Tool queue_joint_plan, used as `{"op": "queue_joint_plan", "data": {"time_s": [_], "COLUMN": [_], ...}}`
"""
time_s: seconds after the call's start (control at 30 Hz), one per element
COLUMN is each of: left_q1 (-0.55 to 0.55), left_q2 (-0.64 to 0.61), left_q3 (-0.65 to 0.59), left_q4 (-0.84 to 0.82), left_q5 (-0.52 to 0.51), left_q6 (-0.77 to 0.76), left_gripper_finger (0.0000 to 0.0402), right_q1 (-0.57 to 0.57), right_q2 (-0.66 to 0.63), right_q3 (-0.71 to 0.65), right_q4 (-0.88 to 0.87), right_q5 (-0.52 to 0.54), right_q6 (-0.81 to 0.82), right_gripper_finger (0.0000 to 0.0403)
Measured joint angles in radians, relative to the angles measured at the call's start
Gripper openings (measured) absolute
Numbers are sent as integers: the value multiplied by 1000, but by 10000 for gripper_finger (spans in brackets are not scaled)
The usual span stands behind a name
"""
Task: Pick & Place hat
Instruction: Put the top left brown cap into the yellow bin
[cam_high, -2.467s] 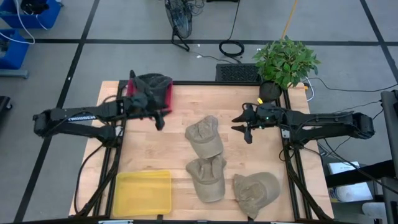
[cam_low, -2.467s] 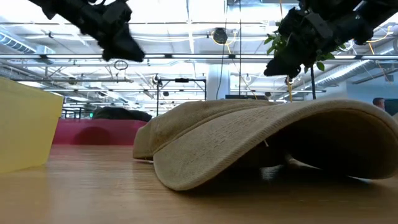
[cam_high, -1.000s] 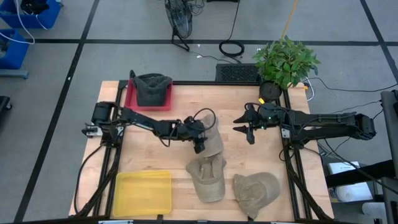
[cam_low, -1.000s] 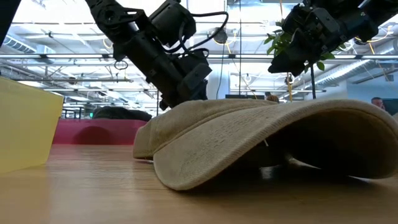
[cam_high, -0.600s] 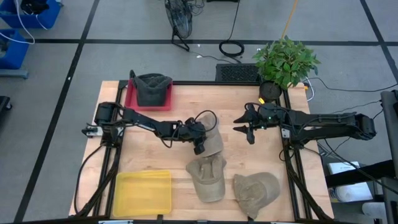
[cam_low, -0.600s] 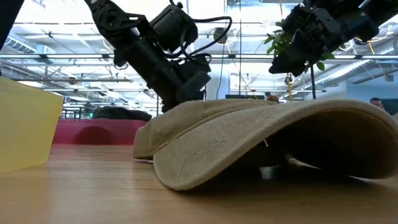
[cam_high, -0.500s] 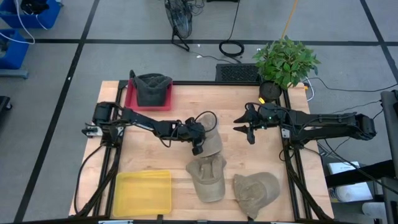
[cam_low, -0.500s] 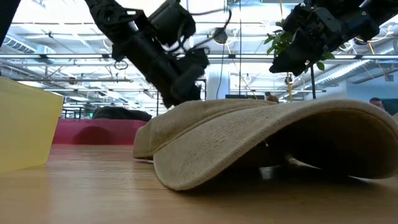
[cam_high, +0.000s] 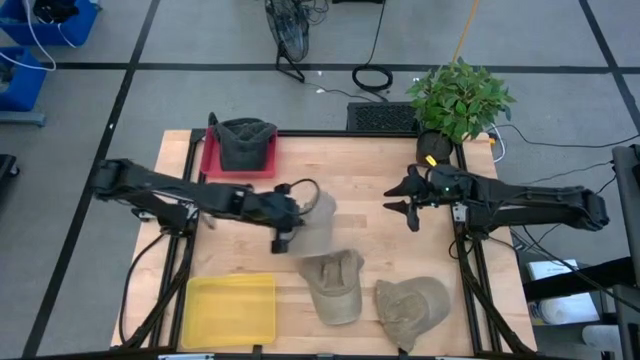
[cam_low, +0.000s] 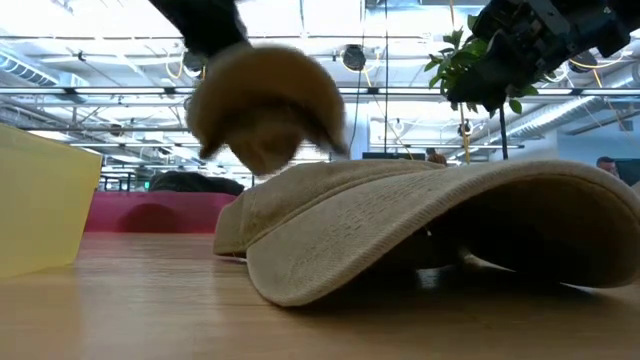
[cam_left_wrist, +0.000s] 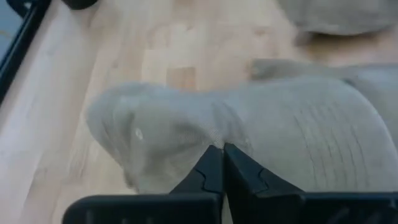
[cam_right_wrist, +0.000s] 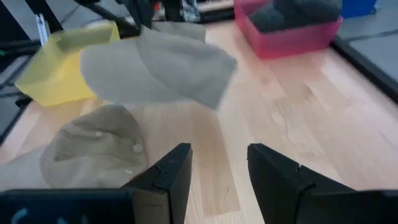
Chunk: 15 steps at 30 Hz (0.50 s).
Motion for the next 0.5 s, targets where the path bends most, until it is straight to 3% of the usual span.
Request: {"op": "queue_joint_plan", "data": {"time_s": [0.3,0.5], "left_q1": [-148,-329], "left_q2": [-294,-352], "left_q3": [1,0], "left_q4": [-190,-198], "left_q5": [49,18], "left_q6": [-124,-244], "left_gripper_finger": [5,4], "right_q1": [0,0], "right_q2": [-48,-53], "right_q3": [0,0], "right_q4": [-8,-9], "right_q5": [0,1], "right_q6": [5,7], "right_gripper_finger": [141,141]}}
